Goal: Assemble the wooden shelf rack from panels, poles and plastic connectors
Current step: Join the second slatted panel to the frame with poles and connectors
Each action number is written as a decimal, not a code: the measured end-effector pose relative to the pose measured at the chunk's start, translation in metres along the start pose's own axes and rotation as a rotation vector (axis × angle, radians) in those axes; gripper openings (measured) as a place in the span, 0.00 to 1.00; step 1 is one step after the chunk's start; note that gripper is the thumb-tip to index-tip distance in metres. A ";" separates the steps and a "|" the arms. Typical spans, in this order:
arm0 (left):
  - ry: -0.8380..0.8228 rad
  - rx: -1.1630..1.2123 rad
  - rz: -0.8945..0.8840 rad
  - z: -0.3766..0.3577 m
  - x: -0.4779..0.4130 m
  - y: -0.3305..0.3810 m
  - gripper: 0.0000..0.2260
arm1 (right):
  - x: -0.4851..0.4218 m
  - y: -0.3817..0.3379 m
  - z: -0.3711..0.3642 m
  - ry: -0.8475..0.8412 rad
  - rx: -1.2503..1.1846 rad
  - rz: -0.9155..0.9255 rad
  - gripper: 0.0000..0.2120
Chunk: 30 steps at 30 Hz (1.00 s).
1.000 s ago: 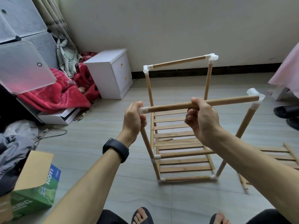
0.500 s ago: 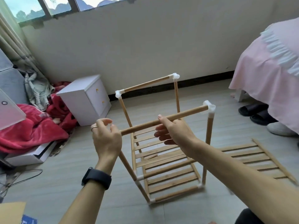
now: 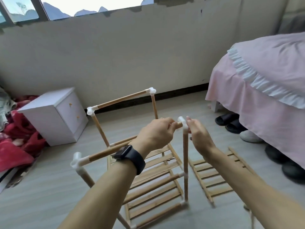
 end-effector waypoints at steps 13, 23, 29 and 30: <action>-0.055 0.037 0.006 -0.002 -0.002 -0.012 0.15 | -0.007 0.008 -0.002 -0.056 -0.001 0.087 0.23; -0.045 -0.036 0.025 -0.009 -0.004 -0.018 0.15 | -0.002 0.007 0.001 -0.041 0.005 0.062 0.21; -0.054 -0.081 0.035 -0.018 -0.009 -0.024 0.15 | 0.000 0.003 -0.001 -0.022 0.053 0.058 0.23; -0.048 -0.088 0.034 -0.018 -0.009 -0.025 0.15 | 0.001 0.002 -0.001 -0.019 0.064 0.058 0.23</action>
Point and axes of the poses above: each hand's wrist, its own x-axis away from the middle knuckle, its own z-axis out of the back of the hand, y = z × x, the point moved 6 cm from there along -x, towards the middle knuckle, and after that the axes turned 7 degrees about -z, right-handed, at the moved point
